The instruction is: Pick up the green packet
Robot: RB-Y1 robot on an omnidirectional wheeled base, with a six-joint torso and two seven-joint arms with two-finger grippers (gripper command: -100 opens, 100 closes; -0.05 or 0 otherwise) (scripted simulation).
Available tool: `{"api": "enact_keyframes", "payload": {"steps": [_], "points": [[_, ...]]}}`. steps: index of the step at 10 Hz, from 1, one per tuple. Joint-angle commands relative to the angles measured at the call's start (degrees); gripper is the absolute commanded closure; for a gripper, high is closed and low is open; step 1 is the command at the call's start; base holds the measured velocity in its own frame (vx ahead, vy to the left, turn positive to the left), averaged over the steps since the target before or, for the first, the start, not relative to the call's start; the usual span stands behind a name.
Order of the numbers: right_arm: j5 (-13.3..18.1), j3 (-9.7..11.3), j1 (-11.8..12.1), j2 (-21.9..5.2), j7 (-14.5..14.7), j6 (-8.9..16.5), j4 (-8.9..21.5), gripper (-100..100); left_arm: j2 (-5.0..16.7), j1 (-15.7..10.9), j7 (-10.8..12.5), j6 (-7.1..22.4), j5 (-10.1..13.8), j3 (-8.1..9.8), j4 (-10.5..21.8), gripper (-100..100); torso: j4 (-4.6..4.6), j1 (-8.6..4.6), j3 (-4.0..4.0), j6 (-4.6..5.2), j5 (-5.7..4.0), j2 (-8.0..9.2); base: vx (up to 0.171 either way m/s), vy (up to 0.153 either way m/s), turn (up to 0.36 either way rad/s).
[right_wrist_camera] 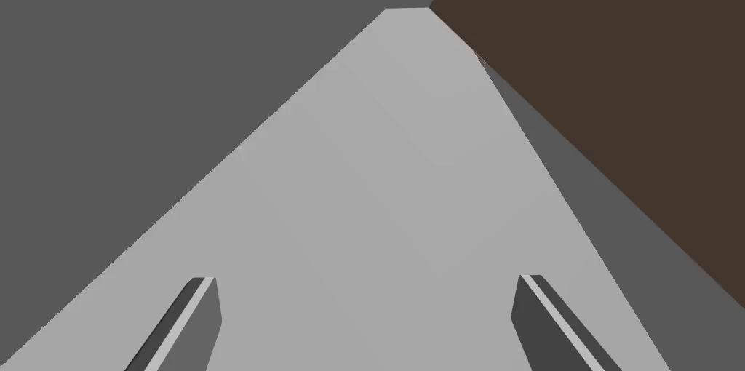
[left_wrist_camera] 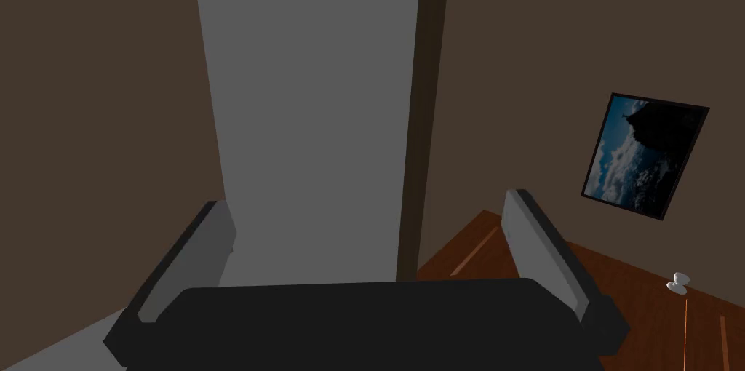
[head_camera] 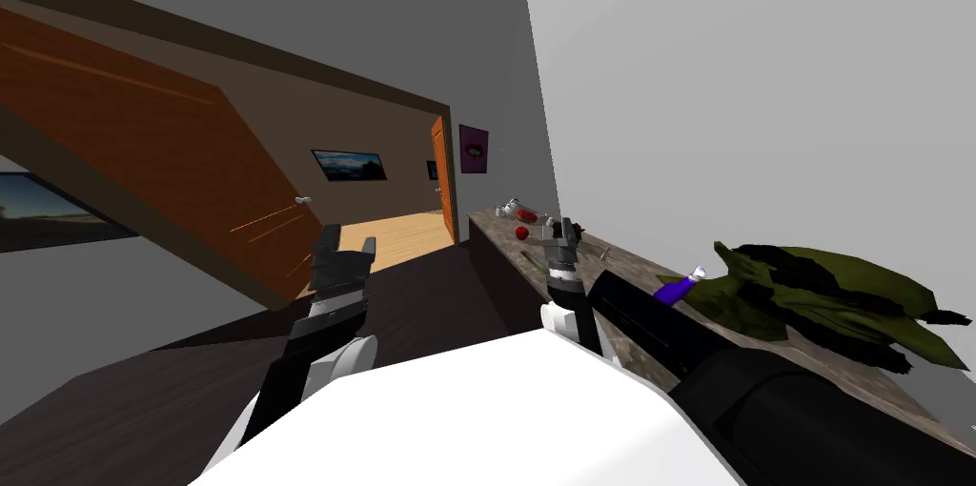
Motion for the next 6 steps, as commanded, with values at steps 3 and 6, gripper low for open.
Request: {"api": "enact_keyframes", "payload": {"steps": [3, 6], "points": [[2.82, 0.67, 3.13, -5.33, -0.05, 0.97, 0.52, -100, -0.01, 0.0, 0.0, 0.0, 0.0, -0.01, 0.0, 0, -0.01, 0.3, -0.02, 0.0, 0.06, -0.03, 0.008, 0.087, 0.024], [7.32, 1.69, 8.18, -9.68, -0.09, 2.59, 1.42, -100, -0.02, 0.0, 0.0, 0.0, 0.0, -0.02, 0.0, 0, -0.03, 0.65, -0.07, -0.01, 0.15, -0.12, 0.044, 0.171, 0.042]]}}
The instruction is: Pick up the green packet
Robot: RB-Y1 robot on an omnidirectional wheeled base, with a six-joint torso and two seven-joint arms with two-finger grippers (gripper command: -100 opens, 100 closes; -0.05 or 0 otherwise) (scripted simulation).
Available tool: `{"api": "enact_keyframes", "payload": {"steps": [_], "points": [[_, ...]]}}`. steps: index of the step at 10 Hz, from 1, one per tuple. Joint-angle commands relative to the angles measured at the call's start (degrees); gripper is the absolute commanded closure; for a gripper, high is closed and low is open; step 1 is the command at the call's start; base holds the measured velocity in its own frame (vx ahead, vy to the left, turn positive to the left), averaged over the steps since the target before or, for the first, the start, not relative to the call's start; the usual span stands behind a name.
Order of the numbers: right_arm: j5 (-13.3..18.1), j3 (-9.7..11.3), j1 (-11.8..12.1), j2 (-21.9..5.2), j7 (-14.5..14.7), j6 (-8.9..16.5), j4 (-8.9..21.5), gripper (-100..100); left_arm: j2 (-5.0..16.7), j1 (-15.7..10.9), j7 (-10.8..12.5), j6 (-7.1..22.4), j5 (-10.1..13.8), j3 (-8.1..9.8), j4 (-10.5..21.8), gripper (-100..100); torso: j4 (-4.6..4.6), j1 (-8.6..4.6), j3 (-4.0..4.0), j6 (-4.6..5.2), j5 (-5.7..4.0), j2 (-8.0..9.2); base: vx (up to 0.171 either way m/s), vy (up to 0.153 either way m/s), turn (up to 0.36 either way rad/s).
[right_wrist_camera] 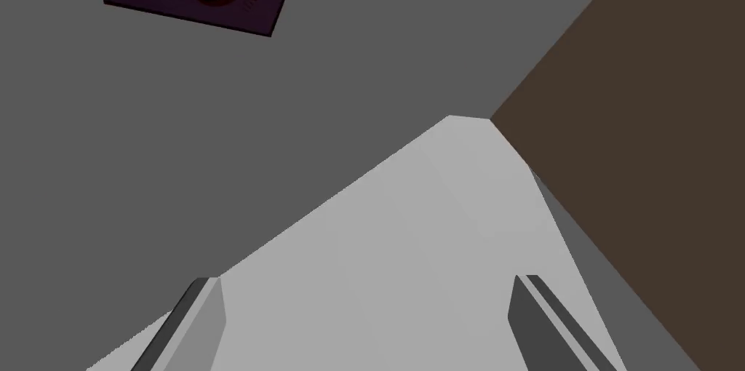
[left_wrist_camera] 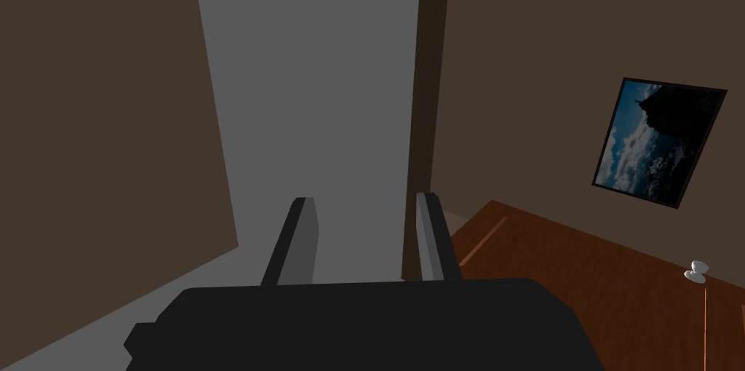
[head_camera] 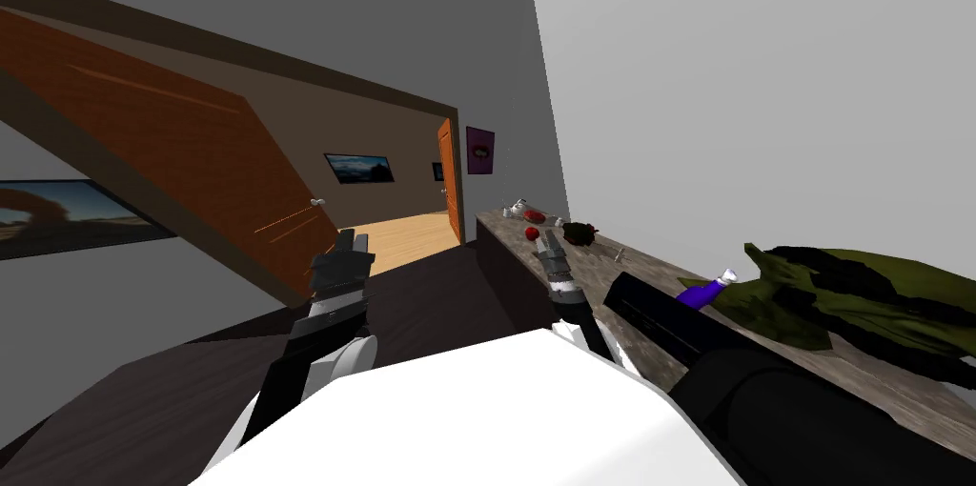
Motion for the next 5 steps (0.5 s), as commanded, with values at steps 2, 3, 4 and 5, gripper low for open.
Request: {"api": "enact_keyframes", "payload": {"steps": [2, 3, 4, 5], "points": [[2.9, 0.77, 3.65, -2.21, 0.02, 0.89, 0.36, -100, 0.0, 0.0, 0.0, 0.0, 0.0, 0.0, 0.0, 0, 0.0, 0.09, 0.01, 0.0, 0.02, 0.02, 0.036, 0.173, 0.036], [4.83, 1.18, 5.88, -3.55, 0.02, 1.62, 0.78, -100, 0.0, 0.0, 0.0, 0.0, 0.0, 0.0, 0.0, 0, 0.02, -0.07, 0.05, 0.01, 0.0, 0.1, 0.036, 0.121, 0.043], [6.84, 1.6, 7.74, -4.86, 0.02, 2.41, 1.24, -100, 0.0, 0.0, 0.0, 0.0, 0.0, 0.0, 0.0, 0, 0.02, -0.16, 0.05, 0.0, -0.03, 0.09, 0.063, 0.167, 0.072], [6.84, 1.6, 8.31, -4.86, 0.02, 2.41, 1.24, -100, 0.0, 0.0, 0.0, 0.0, 0.0, 0.0, 0.0, 0, 0.01, -0.05, 0.01, 0.0, -0.01, 0.02, 0.037, 0.145, 0.016]]}}
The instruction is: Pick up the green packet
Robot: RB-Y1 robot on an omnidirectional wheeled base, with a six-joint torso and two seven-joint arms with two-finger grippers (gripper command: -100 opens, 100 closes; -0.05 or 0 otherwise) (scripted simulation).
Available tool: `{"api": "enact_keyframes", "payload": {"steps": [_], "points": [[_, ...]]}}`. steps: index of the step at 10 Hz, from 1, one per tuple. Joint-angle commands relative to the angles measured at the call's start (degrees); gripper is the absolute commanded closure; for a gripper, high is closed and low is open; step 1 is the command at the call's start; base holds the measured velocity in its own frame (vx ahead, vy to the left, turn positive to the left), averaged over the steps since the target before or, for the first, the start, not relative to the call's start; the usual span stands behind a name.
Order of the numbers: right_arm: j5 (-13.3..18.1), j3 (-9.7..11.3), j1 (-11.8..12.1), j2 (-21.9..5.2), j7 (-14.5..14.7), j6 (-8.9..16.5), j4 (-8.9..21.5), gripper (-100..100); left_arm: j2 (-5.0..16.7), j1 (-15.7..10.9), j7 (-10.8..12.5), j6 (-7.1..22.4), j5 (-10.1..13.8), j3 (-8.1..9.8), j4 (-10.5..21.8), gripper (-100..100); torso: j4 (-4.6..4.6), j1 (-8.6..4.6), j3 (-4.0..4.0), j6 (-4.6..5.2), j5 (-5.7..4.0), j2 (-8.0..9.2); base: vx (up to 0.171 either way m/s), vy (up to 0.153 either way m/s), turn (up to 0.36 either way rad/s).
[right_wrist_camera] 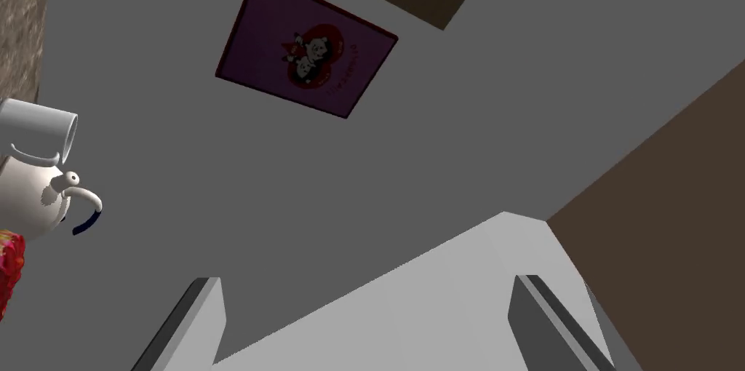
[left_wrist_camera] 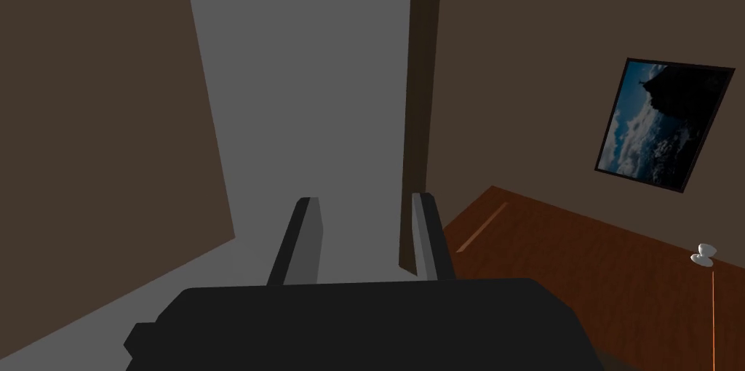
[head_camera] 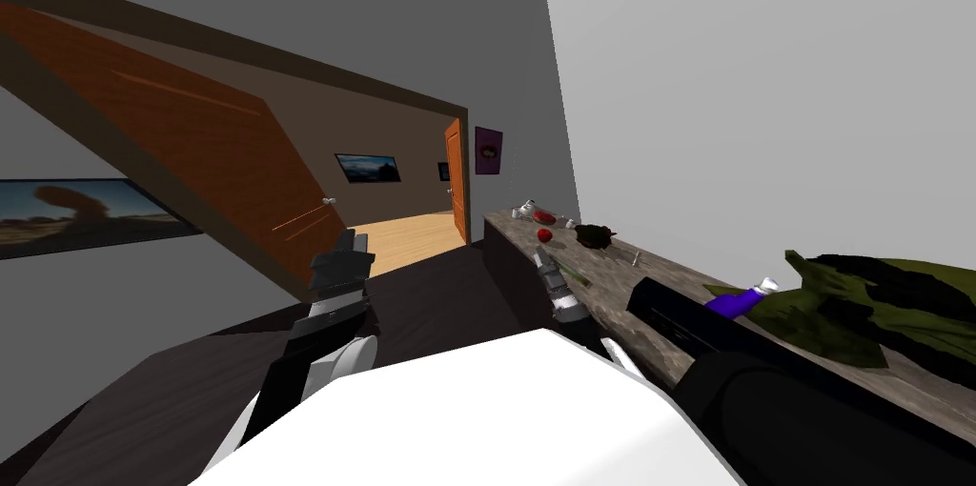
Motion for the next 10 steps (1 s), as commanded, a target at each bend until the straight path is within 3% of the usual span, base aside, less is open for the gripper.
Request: {"api": "enact_keyframes", "payload": {"steps": [1, 6, 10], "points": [[2.35, 0.35, 2.86, -1.61, -0.11, 1.0, 0.41, -100, 0.0, 0.0, 0.0, 0.0, 0.0, 0.0, 0.0, 0, 0.0, 0.0, 0.0, 0.0, 0.0, 0.0, 0.025, 0.139, 0.055], [6.63, 1.15, 8.83, -4.11, -0.05, 2.75, 1.41, -100, 0.0, 0.0, 0.0, 0.0, 0.0, 0.0, 0.0, 0, 0.0, -0.03, 0.0, 0.0, -0.02, -0.02, 0.048, 0.122, 0.034], [12.99, 2.19, 16.04, -7.83, 0.15, 5.52, 3.01, -100, 0.0, 0.0, 0.0, 0.0, 0.0, 0.0, 0.0, 0, -0.02, 0.01, -0.05, 0.0, 0.01, -0.09, 0.066, 0.148, 0.057]]}}
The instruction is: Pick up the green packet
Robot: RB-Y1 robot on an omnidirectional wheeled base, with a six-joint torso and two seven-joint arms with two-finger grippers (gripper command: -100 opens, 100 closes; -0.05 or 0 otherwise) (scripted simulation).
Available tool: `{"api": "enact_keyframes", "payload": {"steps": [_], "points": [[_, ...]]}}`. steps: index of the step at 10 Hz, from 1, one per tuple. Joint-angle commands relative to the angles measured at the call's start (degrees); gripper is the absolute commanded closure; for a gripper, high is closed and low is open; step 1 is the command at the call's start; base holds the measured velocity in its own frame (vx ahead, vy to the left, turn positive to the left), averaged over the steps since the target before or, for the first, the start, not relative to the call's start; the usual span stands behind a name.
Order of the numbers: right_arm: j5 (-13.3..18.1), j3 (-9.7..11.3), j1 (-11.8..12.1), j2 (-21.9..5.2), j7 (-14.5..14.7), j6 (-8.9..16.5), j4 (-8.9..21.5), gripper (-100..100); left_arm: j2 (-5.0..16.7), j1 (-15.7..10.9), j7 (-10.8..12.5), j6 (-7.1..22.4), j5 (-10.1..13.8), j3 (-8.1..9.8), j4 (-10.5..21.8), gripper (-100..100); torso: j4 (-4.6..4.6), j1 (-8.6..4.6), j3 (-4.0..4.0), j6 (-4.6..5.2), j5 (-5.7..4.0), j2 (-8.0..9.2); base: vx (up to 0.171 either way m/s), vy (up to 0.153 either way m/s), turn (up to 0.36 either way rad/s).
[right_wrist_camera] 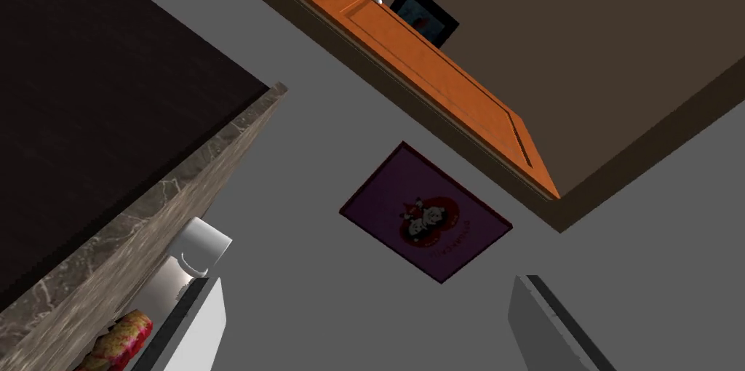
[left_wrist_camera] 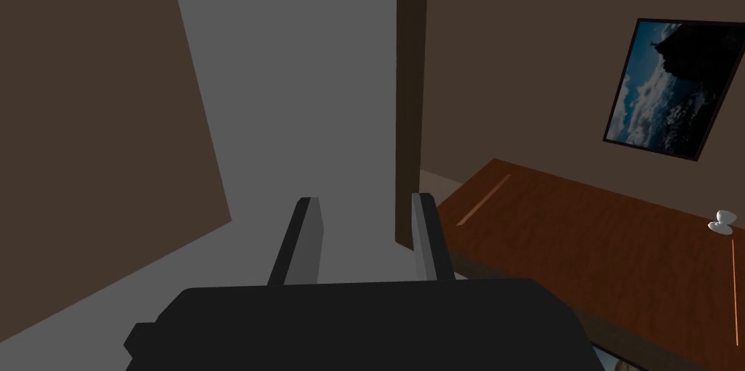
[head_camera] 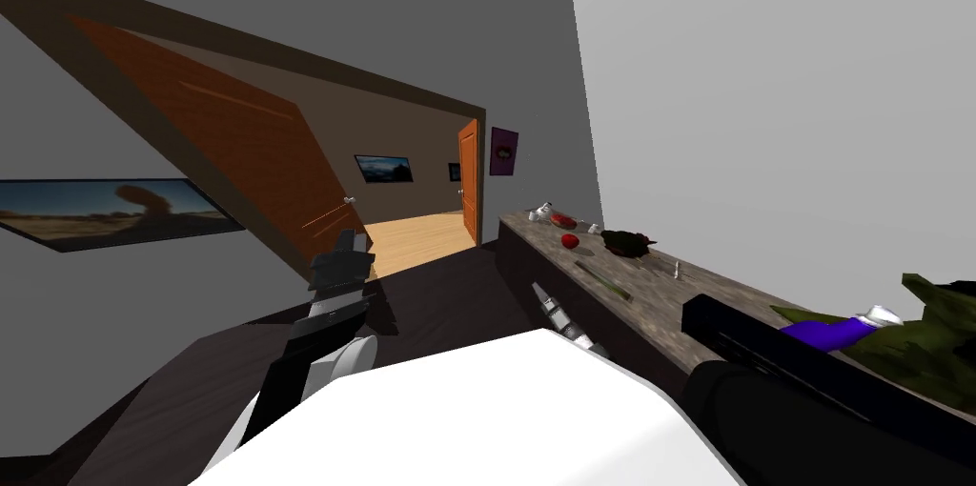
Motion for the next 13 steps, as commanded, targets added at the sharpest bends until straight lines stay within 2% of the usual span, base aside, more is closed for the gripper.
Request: {"api": "enact_keyframes", "payload": {"steps": [1, 2, 3, 4, 5, 6, 7, 8, 9, 10, 11, 12, 13], "points": [[1.09, 0.13, 2.56, -0.55, 0.12, 0.15, 0.61, -100, 0.0, 0.0, 0.0, 0.0, 0.0, 0.0, 0.0, 0, 0.0, 0.0, 0.0, 0.0, 0.0, 0.0, 0.047, 0.095, 0.023], [3.1, 0.39, 4.32, -1.83, 0.22, 1.1, 1.18, -100, 0.0, 0.0, 0.0, 0.0, 0.0, 0.0, 0.0, 0, 0.01, -0.13, 0.03, 0.01, -0.03, 0.05, 0.052, 0.106, 0.063], [3.1, 0.39, 5.67, -1.83, 0.22, 1.1, 1.18, -100, 0.0, 0.0, 0.0, 0.0, 0.0, 0.0, 0.0, 0, 0.01, -0.12, 0.03, 0.0, -0.03, 0.05, 0.056, 0.079, 0.029], [5.02, 0.59, 7.99, -3.16, 0.36, 2.06, 1.79, -100, 0.01, 0.0, 0.0, 0.0, 0.0, 0.01, 0.0, 0, 0.01, -0.21, 0.02, 0.0, -0.04, 0.03, 0.081, 0.096, 0.077], [5.02, 0.59, 8.81, -3.16, 0.36, 2.06, 1.79, -100, 0.0, 0.0, 0.0, 0.0, 0.0, 0.0, 0.0, 0, 0.0, -0.18, -0.02, -0.01, -0.04, -0.04, 0.058, 0.081, 0.024], [6.83, 0.71, 11.0, -4.56, 0.52, 3.03, 2.43, -100, 0.01, 0.0, 0.0, 0.0, 0.0, 0.01, 0.0, 0, 0.0, -0.21, 0.0, 0.0, -0.04, 0.01, 0.071, 0.078, 0.065], [6.83, 0.71, 11.97, -4.56, 0.52, 3.03, 2.43, -100, 0.01, 0.0, 0.0, 0.0, 0.0, 0.01, 0.0, 0, 0.0, -0.23, -0.01, -0.01, -0.05, -0.02, 0.065, 0.067, 0.031], [8.5, 0.73, 13.81, -6.05, 0.71, 3.99, 3.11, -100, 0.01, 0.0, 0.0, 0.0, 0.0, 0.01, 0.0, 0, 0.0, -0.27, -0.01, 0.0, -0.06, -0.01, 0.079, 0.076, 0.07], [8.5, 0.73, 15.13, -6.05, 0.71, 3.99, 3.11, -100, 0.01, 0.0, 0.0, 0.0, 0.0, 0.01, 0.0, 0, 0.0, -0.26, -0.02, -0.01, -0.06, -0.05, 0.065, 0.052, 0.032], [10.04, 0.66, 17.04, -7.65, 0.93, 4.97, 3.82, -100, 0.01, 0.0, 0.0, 0.0, 0.0, 0.01, 0.0, 0, 0.0, -0.33, -0.01, 0.0, -0.06, -0.01, 0.078, 0.028, 0.079], [10.04, 0.66, 18.29, -7.65, 0.93, 4.97, 3.82, -100, 0.01, 0.0, 0.0, 0.0, 0.0, 0.01, 0.0, 0, 0.0, -0.42, -0.02, -0.01, -0.09, -0.04, 0.076, 0.016, 0.037], [11.42, 0.49, 20.32, -9.38, 1.18, 5.93, 4.57, -100, 0.01, 0.0, 0.0, 0.0, 0.0, 0.01, 0.0, 0, -0.01, -0.47, -0.02, -0.01, -0.1, -0.04, 0.1, 0.005, 0.08], [11.42, 0.49, 21.42, -9.38, 1.18, 5.93, 4.57, -100, 0.01, 0.0, 0.0, 0.0, 0.0, 0.01, 0.0, 0, -0.02, -0.53, -0.06, -0.02, -0.11, -0.11, 0.083, -0.004, 0.037]]}}
